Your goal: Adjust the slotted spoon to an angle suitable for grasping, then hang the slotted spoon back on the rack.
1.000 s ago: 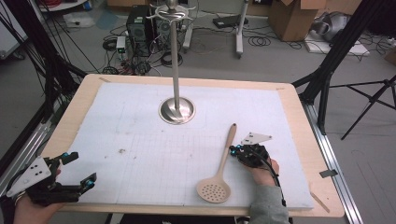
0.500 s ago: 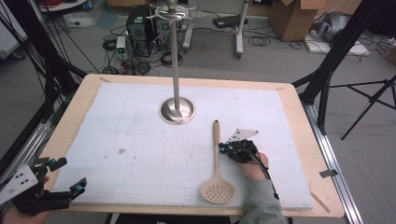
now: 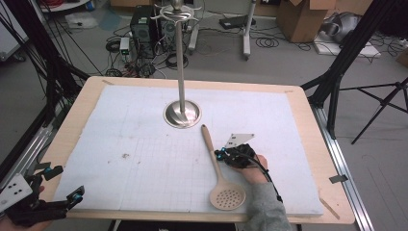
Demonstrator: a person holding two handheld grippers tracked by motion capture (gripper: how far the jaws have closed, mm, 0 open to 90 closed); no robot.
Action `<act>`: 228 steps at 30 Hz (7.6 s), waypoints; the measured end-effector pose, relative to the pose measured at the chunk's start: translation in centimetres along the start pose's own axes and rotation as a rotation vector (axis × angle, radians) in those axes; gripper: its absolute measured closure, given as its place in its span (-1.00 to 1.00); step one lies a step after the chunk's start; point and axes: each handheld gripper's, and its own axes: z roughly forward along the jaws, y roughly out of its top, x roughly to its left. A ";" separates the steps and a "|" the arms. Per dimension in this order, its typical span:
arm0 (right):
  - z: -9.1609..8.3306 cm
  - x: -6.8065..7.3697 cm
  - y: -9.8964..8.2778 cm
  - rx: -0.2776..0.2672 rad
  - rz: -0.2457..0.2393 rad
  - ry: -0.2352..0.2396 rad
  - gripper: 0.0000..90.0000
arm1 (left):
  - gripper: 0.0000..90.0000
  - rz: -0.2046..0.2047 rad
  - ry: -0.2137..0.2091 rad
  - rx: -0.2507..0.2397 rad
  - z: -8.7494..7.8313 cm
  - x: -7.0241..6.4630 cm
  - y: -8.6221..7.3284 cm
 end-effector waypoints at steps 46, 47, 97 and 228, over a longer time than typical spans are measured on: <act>-3.8 2.4 4.5 -0.104 0.059 -0.002 1.00 | -0.90 0.002 -0.027 0.012 1.3 0.3 0.1; -3.6 2.4 4.7 -0.092 0.068 -0.011 1.00 | -0.90 0.002 -0.027 0.010 1.3 0.3 0.1; 4.2 1.7 7.1 0.156 0.025 0.076 1.00 | -0.90 -0.012 -0.026 0.009 1.1 0.3 -0.2; 0.2 6.4 5.5 0.302 -0.002 0.128 -0.67 | -0.90 0.007 -0.104 0.007 4.3 0.5 0.8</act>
